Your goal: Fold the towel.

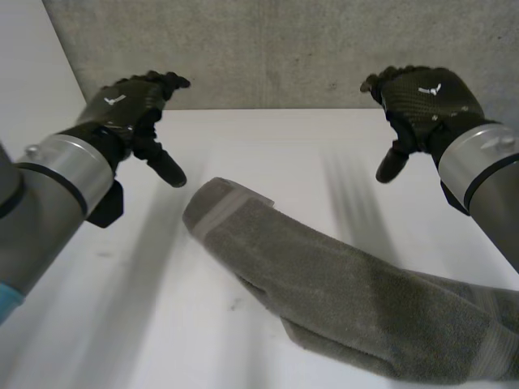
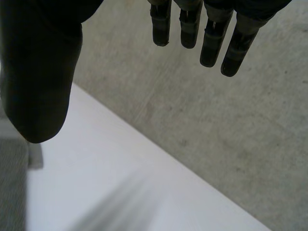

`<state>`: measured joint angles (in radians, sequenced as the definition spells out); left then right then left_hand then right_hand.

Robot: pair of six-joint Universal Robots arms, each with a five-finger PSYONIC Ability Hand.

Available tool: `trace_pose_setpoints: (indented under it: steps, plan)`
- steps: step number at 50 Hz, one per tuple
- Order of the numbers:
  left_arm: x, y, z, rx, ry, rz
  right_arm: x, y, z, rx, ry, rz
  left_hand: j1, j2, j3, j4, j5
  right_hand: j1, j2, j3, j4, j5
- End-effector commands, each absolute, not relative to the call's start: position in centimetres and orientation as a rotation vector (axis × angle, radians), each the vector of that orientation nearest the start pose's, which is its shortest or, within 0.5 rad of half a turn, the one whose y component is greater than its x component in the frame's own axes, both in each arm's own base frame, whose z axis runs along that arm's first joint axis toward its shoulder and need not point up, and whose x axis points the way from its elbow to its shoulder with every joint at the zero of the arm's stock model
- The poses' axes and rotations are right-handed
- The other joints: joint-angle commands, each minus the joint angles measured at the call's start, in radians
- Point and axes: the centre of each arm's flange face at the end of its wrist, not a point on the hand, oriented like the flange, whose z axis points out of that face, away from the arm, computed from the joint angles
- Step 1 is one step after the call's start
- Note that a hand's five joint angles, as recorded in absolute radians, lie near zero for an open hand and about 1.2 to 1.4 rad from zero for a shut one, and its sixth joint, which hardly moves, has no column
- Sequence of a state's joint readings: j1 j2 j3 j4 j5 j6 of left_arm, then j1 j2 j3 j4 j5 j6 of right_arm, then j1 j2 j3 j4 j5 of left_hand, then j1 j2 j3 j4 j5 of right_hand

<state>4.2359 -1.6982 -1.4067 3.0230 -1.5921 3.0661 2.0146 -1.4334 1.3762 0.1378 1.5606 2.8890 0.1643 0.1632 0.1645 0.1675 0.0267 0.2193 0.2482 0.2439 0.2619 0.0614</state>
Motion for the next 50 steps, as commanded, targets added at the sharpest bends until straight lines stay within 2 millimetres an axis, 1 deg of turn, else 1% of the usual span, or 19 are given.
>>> trace_pose_setpoints:
  steps: [1,2,3,4,5,6,7,8,9,10,11,12,14,20,28,34,39,46,50]
  plan:
    - [-28.6,-25.3,26.9,0.660,2.653,-2.268,25.4,-23.5,28.5,-0.863,2.199,-1.931,0.014,0.015,0.014,0.011,-0.023,-0.045,-0.074,-0.069,-0.087,-0.061]
    - [-28.6,-25.3,26.9,0.660,2.653,-2.268,24.9,-23.4,27.4,-0.876,2.253,-1.887,0.014,0.015,0.014,0.011,-0.023,-0.045,-0.074,-0.069,-0.087,-0.061]
    - [-29.0,-25.7,25.9,0.714,2.662,-2.248,24.2,-23.4,26.3,-0.871,2.309,-1.843,0.014,0.015,0.014,0.011,-0.023,-0.045,-0.074,-0.069,-0.087,-0.061]
    - [-29.4,-26.1,24.9,0.775,2.663,-2.226,24.2,-23.4,26.3,-0.871,2.310,-1.843,0.017,0.018,0.017,0.014,-0.020,-0.045,-0.074,-0.069,-0.087,-0.061]
    - [-29.4,-26.1,24.9,0.776,2.663,-2.226,23.5,-23.4,25.2,-0.866,2.356,-1.798,0.017,0.018,0.017,0.014,-0.020,-0.045,-0.074,-0.069,-0.087,-0.061]
    - [-29.8,-26.5,23.8,0.834,2.652,-2.205,22.9,-23.4,24.2,-0.854,2.399,-1.761,0.014,0.015,0.014,0.011,-0.023,-0.045,-0.074,-0.069,-0.087,-0.061]
    - [-30.2,-27.0,22.9,0.888,2.629,-2.196,22.9,-23.4,24.2,-0.854,2.399,-1.760,0.014,0.015,0.014,0.011,-0.023,-0.045,-0.074,-0.069,-0.087,-0.061]
    - [-30.2,-27.0,22.9,0.888,2.629,-2.196,22.1,-23.3,23.1,-0.839,2.447,-1.720,0.014,0.015,0.014,0.011,-0.023,-0.045,-0.074,-0.069,-0.087,-0.061]
    - [-30.6,-27.5,21.9,0.941,2.606,-2.190,21.4,-23.2,22.1,-0.829,2.487,-1.678,0.014,0.015,0.014,0.011,-0.023,-0.045,-0.074,-0.069,-0.087,-0.061]
    - [-30.6,-27.5,21.9,0.941,2.606,-2.190,21.4,-23.2,22.1,-0.829,2.487,-1.677,0.014,0.015,0.014,0.011,-0.023,-0.045,-0.074,-0.069,-0.087,-0.061]
    - [-31.0,-28.0,20.9,0.989,2.582,-2.187,21.0,-23.1,21.3,-0.822,2.510,-1.642,0.014,0.015,0.014,0.011,-0.023,-0.045,-0.074,-0.069,-0.087,-0.061]
    - [-31.4,-28.5,20.1,1.032,2.551,-2.192,21.0,-23.1,21.3,-0.822,2.510,-1.642,0.014,0.015,0.014,0.011,-0.023,-0.045,-0.074,-0.069,-0.087,-0.061]
    - [-31.7,-29.1,19.3,1.064,2.531,-2.191,20.0,-22.8,19.3,-0.796,2.542,-1.594,0.020,0.021,0.020,0.017,-0.017,-0.044,-0.072,-0.068,-0.086,-0.060]
    - [-32.9,-30.8,16.2,1.164,2.532,-2.151,18.4,-22.2,16.8,-0.744,2.567,-1.583,0.052,0.053,0.052,0.049,0.015,0.077,0.048,0.052,0.034,0.060]
    - [-33.6,-32.1,14.0,1.182,2.550,-2.127,17.9,-20.7,14.7,-0.737,2.589,-1.501,0.076,0.077,0.075,0.072,0.039,0.065,0.036,0.041,0.023,0.049]
    - [-33.9,-32.9,12.6,1.189,2.568,-2.093,17.9,-20.5,14.3,-0.742,2.578,-1.507,0.167,0.168,0.166,0.163,0.130,0.080,0.051,0.055,0.037,0.063]
    - [-34.0,-33.0,11.6,1.223,2.563,-2.050,18.0,-20.5,13.9,-0.746,2.567,-1.528,0.170,0.171,0.169,0.166,0.133,0.189,0.160,0.164,0.146,0.172]
    - [-34.0,-33.0,11.1,1.277,2.510,-2.026,18.0,-20.7,13.9,-0.745,2.555,-1.549,0.170,0.171,0.169,0.166,0.133,0.481,0.453,0.457,0.439,0.465]
    - [-34.0,-33.2,11.0,1.280,2.503,-2.025,18.1,-20.8,13.8,-0.747,2.547,-1.561,0.301,0.302,0.301,0.298,0.264,0.594,0.565,0.569,0.551,0.577]
